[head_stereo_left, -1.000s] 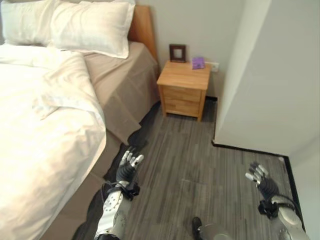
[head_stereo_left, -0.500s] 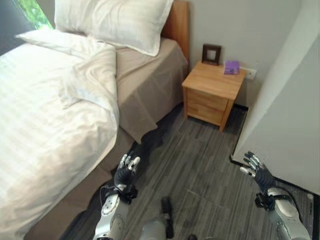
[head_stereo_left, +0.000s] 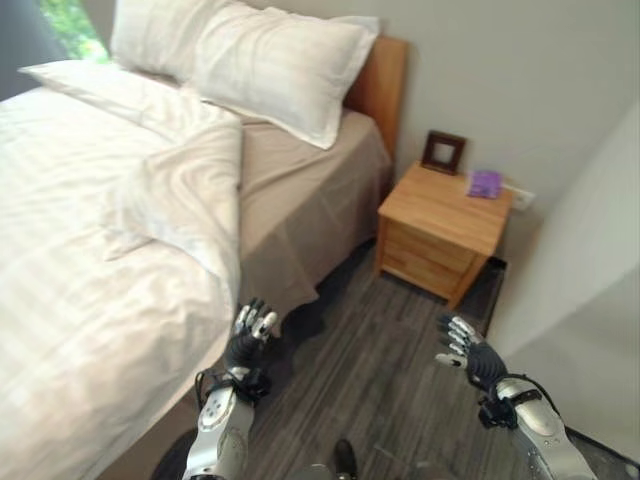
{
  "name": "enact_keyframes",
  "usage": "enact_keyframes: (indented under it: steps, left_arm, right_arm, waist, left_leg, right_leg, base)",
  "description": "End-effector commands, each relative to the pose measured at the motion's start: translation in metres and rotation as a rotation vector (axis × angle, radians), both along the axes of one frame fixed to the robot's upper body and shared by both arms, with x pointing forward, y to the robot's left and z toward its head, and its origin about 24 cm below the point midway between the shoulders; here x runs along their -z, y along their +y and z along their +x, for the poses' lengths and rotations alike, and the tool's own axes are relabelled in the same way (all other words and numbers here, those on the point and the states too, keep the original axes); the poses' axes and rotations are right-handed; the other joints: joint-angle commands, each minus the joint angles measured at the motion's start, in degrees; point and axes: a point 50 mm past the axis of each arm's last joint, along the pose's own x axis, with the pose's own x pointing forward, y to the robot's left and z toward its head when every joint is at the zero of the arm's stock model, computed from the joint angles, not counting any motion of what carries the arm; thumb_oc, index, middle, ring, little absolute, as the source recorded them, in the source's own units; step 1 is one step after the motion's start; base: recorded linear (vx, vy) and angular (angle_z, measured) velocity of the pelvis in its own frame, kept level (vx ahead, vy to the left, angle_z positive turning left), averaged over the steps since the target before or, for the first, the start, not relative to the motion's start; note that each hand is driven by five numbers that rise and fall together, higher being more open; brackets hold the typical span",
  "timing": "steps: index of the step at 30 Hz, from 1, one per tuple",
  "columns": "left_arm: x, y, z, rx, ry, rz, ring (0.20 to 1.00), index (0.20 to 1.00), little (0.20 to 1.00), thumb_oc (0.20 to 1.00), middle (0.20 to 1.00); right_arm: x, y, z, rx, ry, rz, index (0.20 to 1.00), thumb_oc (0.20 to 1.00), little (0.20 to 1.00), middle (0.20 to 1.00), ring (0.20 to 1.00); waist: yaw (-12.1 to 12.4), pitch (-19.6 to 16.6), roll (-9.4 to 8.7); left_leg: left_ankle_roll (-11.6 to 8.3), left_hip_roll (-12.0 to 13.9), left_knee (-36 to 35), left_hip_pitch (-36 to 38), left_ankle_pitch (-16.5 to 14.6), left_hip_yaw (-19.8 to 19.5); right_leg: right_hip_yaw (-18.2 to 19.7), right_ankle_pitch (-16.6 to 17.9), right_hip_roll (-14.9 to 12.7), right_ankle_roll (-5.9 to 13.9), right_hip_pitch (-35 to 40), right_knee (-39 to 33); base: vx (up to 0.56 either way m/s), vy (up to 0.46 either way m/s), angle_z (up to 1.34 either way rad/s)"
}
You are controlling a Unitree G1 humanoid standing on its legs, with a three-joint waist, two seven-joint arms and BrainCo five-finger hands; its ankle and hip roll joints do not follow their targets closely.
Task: Making the bed.
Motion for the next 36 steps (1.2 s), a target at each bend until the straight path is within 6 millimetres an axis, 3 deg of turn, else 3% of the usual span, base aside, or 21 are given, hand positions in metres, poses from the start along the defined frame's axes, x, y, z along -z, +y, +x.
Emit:
enact_keyframes:
  steps: [1, 4, 7, 10, 15, 16, 17, 18, 19, 20, 21, 24, 25, 28, 36]
  left_arm:
    - [-0.022, 0.027, -0.003, -0.015, -0.093, 0.121, 1.0, 1.0, 1.0, 1.0, 1.0]
    - [-0.021, 0.024, -0.002, 0.002, -0.094, 0.131, 1.0, 1.0, 1.0, 1.0, 1.0]
    - [-0.024, 0.02, 0.004, 0.024, -0.112, 0.141, 1.0, 1.0, 1.0, 1.0, 1.0]
    - [-0.026, 0.014, 0.007, 0.028, -0.128, 0.141, 1.0, 1.0, 1.0, 1.0, 1.0]
    - [-0.025, 0.013, 0.008, -0.009, -0.136, 0.096, 1.0, 1.0, 1.0, 1.0, 1.0]
    - [-0.026, 0.01, 0.012, -0.026, -0.149, 0.041, 1.0, 1.0, 1.0, 1.0, 1.0]
    - [-0.028, 0.007, 0.014, -0.028, -0.158, 0.025, 1.0, 1.0, 1.0, 1.0, 1.0]
    - [-0.028, 0.007, 0.014, -0.028, -0.159, 0.025, 1.0, 1.0, 1.0, 1.0, 1.0]
    - [-0.029, 0.007, 0.015, -0.034, -0.164, 0.019, 1.0, 1.0, 1.0, 1.0, 1.0]
    - [-0.031, 0.006, 0.016, -0.036, -0.174, 0.016, 1.0, 1.0, 1.0, 1.0, 1.0]
    - [-0.03, 0.005, 0.015, -0.029, -0.168, 0.006, 1.0, 1.0, 1.0, 1.0, 1.0]
    - [-0.028, 0.006, 0.014, -0.021, -0.159, 0.011, 1.0, 1.0, 1.0, 1.0, 1.0]
    - [-0.025, 0.008, 0.009, -0.017, -0.138, 0.04, 1.0, 1.0, 1.0, 1.0, 1.0]
    - [-0.025, 0.009, 0.008, -0.019, -0.138, 0.048, 1.0, 1.0, 1.0, 1.0, 1.0]
    - [-0.025, 0.007, 0.009, -0.013, -0.13, 0.06, 1.0, 1.0, 1.0, 1.0, 1.0]
  right_arm:
    - [-0.014, -0.003, 0.009, -0.019, -0.082, -0.003, 1.0, 1.0, 1.0, 1.0, 1.0]
    - [-0.012, -0.006, 0.006, -0.013, -0.073, -0.013, 1.0, 1.0, 1.0, 1.0, 1.0]
    - [-0.013, -0.008, 0.001, -0.03, -0.073, -0.036, 1.0, 1.0, 1.0, 1.0, 1.0]
    - [-0.018, -0.007, 0.005, -0.057, -0.09, -0.053, 1.0, 1.0, 1.0, 1.0, 1.0]
    - [-0.023, -0.003, 0.015, -0.083, -0.12, -0.067, 1.0, 1.0, 1.0, 1.0, 1.0]
    - [-0.03, -0.007, 0.019, -0.084, -0.148, -0.078, 1.0, 1.0, 1.0, 1.0, 1.0]
    - [-0.031, -0.009, 0.02, -0.067, -0.155, -0.08, 1.0, 1.0, 1.0, 1.0, 1.0]
    - [-0.032, -0.009, 0.02, -0.066, -0.155, -0.08, 1.0, 1.0, 1.0, 1.0, 1.0]
    - [-0.034, -0.012, 0.022, -0.053, -0.166, -0.079, 1.0, 1.0, 1.0, 1.0, 1.0]
    - [-0.036, -0.014, 0.022, -0.043, -0.172, -0.075, 1.0, 1.0, 1.0, 1.0, 1.0]
    - [-0.035, -0.018, 0.022, -0.028, -0.172, -0.112, 1.0, 1.0, 1.0, 1.0, 1.0]
    - [-0.037, -0.022, 0.019, -0.019, -0.179, -0.136, 1.0, 1.0, 1.0, 1.0, 1.0]
    - [-0.036, -0.023, 0.015, -0.011, -0.174, -0.127, 1.0, 1.0, 1.0, 1.0, 1.0]
    - [-0.035, -0.02, 0.015, -0.021, -0.172, -0.118, 1.0, 1.0, 1.0, 1.0, 1.0]
    - [-0.03, -0.007, 0.013, -0.062, -0.149, -0.087, 1.0, 1.0, 1.0, 1.0, 1.0]
  waist:
    - [-0.3, -0.2, -2.16]
    - [-2.9, -0.2, -3.07]
    - [-4.2, -0.4, -3.81]
    - [-4.5, -0.9, -4.72]
    - [-3.4, -2.5, -4.32]
    - [-3.2, -2.4, -4.53]
    - [-3.2, -2.1, -4.73]
    - [-3.3, -2.0, -4.7]
    - [-3.3, -1.7, -5.06]
    - [-3.6, -1.7, -5.21]
    - [-3.8, -1.6, -5.24]
    - [-3.7, -2.0, -5.05]
    - [-3.5, -2.8, -4.11]
    - [-3.1, -2.6, -3.91]
    - [-3.1, -3.3, -2.93]
  left_leg:
    - [-6.49, 6.2, 1.2, 1.5, 0.8, 0.7]
    - [-7.63, 5.1, 0.1, 4.4, -1.2, -4.4]
    - [-8.23, 4.5, -2.1, 6.5, -1.5, -9.5]
    - [-8.88, 5.3, -1.7, 8.2, -3.8, -14.7]
    - [-10.93, 8.4, 2.5, 7.7, -3.0, -15.9]
    - [-12.48, 9.6, 9.5, 4.6, -0.1, -14.7]
    - [-12.83, 9.7, 13.0, 2.7, 0.9, -14.2]
    - [-12.84, 9.7, 13.3, 2.5, 0.7, -14.4]
    - [-13.08, 10.5, 16.0, 1.0, 2.0, -11.8]
    - [-12.92, 12.4, 16.6, 0.1, 2.8, -7.6]
    - [-13.15, 15.7, 13.7, -0.9, 3.7, 0.1]
    - [-13.41, 14.8, 10.5, -1.9, 3.2, 3.6]
    - [-12.96, 11.5, 4.4, -3.1, 3.1, 5.3]
    - [-13.01, 10.5, 4.6, -4.2, 4.2, 5.2]
    - [-11.41, 9.0, 0.9, -0.6, 1.9, 4.3]
  right_leg:
    - [5.7, 19.9, -0.7, 3.26, 2.4, -21.9]
    - [14.1, 20.4, 2.8, 4.14, 1.6, -37.7]
    - [19.8, 22.6, 4.5, 6.3, -1.0, -46.1]
    - [18.6, 23.3, 3.8, 6.38, 0.5, -47.3]
    - [17.1, 20.6, 5.2, 4.12, 2.5, -44.7]
    - [14.1, 19.2, 4.7, 2.54, 5.1, -44.9]
    - [12.6, 18.9, 4.4, 1.82, 6.7, -45.5]
    - [12.4, 18.9, 4.3, 1.82, 6.8, -45.6]
    - [11.0, 18.6, 3.9, 1.24, 8.0, -46.0]
    - [9.1, 18.0, 3.5, 0.79, 9.3, -46.4]
    - [6.5, 16.7, 2.9, 0.76, 11.4, -47.2]
    - [4.9, 16.3, 2.9, 0.81, 12.9, -48.6]
    - [3.1, 15.5, 3.5, 0.94, 13.8, -49.7]
    - [2.7, 15.1, 3.5, 0.86, 14.3, -49.5]
    - [2.7, 13.7, 1.7, 2.09, 15.8, -48.4]
  base:
    - [0.38, -0.086, 0.48]
    - [0.39, -0.094, 1.37]
    - [0.41, -0.107, 0.97]
    - [0.34, -0.211, 1.27]
    - [0.24, -0.254, 0.67]
    - [0.23, -0.325, 0.21]
    - [0.15, -0.245, 0.53]
    - [0.08, -0.152, 0.92]
    - [0.07, -0.151, 0.84]
    - [0.14, -0.24, 1.04]
    - [0.11, -0.157, 0.86]
    - [0.11, -0.081, 0.75]
    - [0.15, -0.023, 0.51]
    - [0.1, 0.013, 0.22]
    - [0.12, 0.149, -0.07]
